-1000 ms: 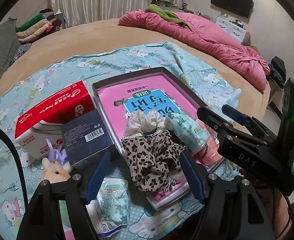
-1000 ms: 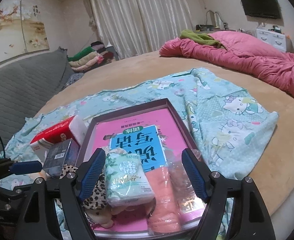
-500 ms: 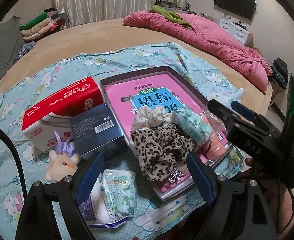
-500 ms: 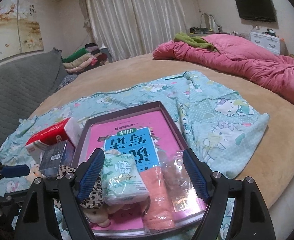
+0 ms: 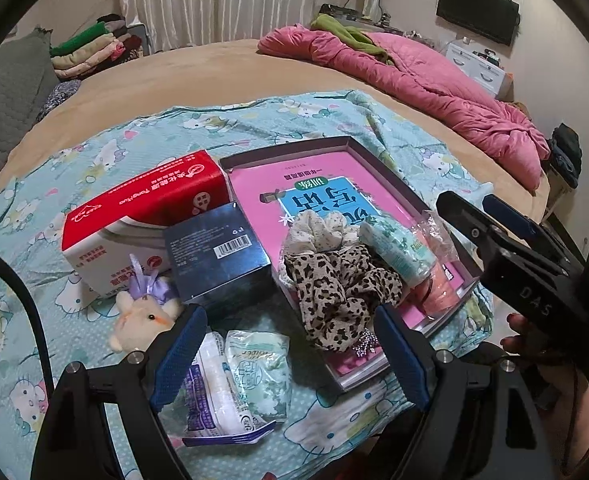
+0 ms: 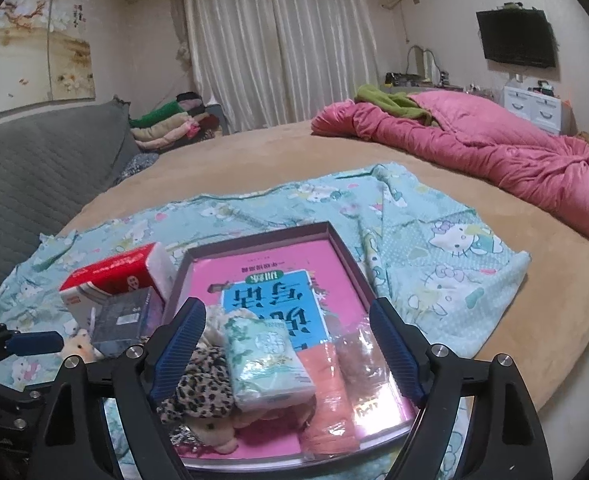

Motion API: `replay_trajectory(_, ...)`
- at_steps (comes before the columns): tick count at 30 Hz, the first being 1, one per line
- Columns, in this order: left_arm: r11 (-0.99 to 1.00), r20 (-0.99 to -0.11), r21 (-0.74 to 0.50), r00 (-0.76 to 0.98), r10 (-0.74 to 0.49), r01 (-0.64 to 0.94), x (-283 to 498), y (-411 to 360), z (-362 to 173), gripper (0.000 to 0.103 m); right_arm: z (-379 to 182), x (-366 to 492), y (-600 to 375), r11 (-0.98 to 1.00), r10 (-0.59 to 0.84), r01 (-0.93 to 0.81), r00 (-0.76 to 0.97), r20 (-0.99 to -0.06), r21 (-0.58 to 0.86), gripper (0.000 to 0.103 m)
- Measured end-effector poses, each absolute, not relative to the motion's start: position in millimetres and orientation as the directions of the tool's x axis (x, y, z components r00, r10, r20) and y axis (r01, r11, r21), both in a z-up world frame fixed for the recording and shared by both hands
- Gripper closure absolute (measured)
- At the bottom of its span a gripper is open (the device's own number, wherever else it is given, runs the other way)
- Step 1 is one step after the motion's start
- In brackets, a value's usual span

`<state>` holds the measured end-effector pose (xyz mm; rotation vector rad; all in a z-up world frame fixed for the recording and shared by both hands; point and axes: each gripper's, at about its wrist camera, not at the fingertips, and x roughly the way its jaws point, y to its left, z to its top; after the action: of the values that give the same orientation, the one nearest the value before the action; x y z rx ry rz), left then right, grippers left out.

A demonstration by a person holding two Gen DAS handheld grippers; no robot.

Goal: Organize soft objects
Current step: 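Withdraw both open tools up and away from the book box, then move both open tools toward the remaining pile beside the tissue box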

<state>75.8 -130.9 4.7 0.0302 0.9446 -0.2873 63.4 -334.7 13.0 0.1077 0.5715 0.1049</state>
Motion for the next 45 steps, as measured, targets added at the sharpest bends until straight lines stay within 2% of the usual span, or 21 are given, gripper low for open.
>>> replay_trajectory(20,0.971,-0.778,-0.106,0.591,-0.215,0.213,67,-95,26,0.018,43,45,-303,0.984,0.175,-0.130,0.846,-0.503,0.124,0.017)
replay_trajectory(36,0.987,-0.743,-0.147,0.651,-0.155,0.067,67,-18,58,0.018,73,26,-267,0.966,0.257,-0.226,0.845,-0.468,0.123,0.017)
replay_trajectory(45,0.987,-0.745,-0.159,0.657,-0.121,0.001,60,19,59,0.018,82,15,-235,0.945,0.324,-0.308,0.823,-0.467,0.114,0.017)
